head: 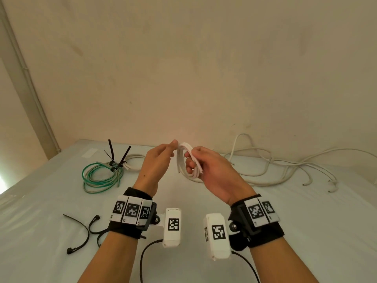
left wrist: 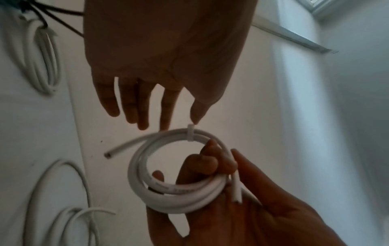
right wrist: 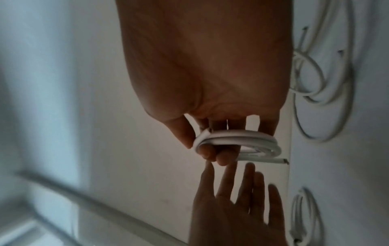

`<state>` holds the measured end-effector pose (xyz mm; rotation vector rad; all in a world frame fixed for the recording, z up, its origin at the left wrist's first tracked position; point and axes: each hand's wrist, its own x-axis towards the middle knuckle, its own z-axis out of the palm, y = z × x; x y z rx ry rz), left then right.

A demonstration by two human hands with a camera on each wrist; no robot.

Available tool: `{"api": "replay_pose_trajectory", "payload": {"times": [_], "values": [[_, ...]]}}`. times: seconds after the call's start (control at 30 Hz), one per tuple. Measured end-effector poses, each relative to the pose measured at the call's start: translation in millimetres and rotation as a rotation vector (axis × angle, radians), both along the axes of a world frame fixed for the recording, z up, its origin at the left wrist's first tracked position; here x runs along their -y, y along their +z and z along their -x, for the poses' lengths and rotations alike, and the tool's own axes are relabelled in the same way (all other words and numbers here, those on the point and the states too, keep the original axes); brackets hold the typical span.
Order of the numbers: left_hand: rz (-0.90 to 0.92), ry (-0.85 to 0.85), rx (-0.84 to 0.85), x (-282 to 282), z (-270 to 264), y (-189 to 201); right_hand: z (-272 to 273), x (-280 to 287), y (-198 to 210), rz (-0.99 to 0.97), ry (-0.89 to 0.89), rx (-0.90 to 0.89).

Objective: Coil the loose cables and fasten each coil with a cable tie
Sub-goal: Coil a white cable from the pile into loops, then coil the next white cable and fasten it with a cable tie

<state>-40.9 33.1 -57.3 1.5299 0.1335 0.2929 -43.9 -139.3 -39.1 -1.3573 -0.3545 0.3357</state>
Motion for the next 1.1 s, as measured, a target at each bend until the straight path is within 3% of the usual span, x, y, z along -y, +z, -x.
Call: {"api": "replay_pose_trajectory", "payload": {"times": [0.17,0.3,0.6,0.77,0.9,0.97,1.1], "values": [[0.154,0.075,-0.096,-31,-5,-9,-37,-39,3,0.567,-0.092,0.308],[0.083,0.078,-0.152,-66,-4,-16,-74,-80,-11,0.891,-0.072,0.494],[0.061,0.179,-0.266,-117,-1,-37,-109,-155,-49,1.130,-0.050,0.626],[0.052,0.194,-0.267,-118,-1,-39,-114,-157,-58,1.139,0.030,0.581],[0.033,0.162,-0.256,-110,-2,-37,-115,-126,-44,1.044,-0.088,0.531],[0.016,0.123,-0.246,-102,-3,-34,-116,-99,-35,1.130,-0.144,0.467],[-0.012,0.049,-0.222,-81,-5,-28,-108,-42,-25,1.522,-0.168,0.340]]}}
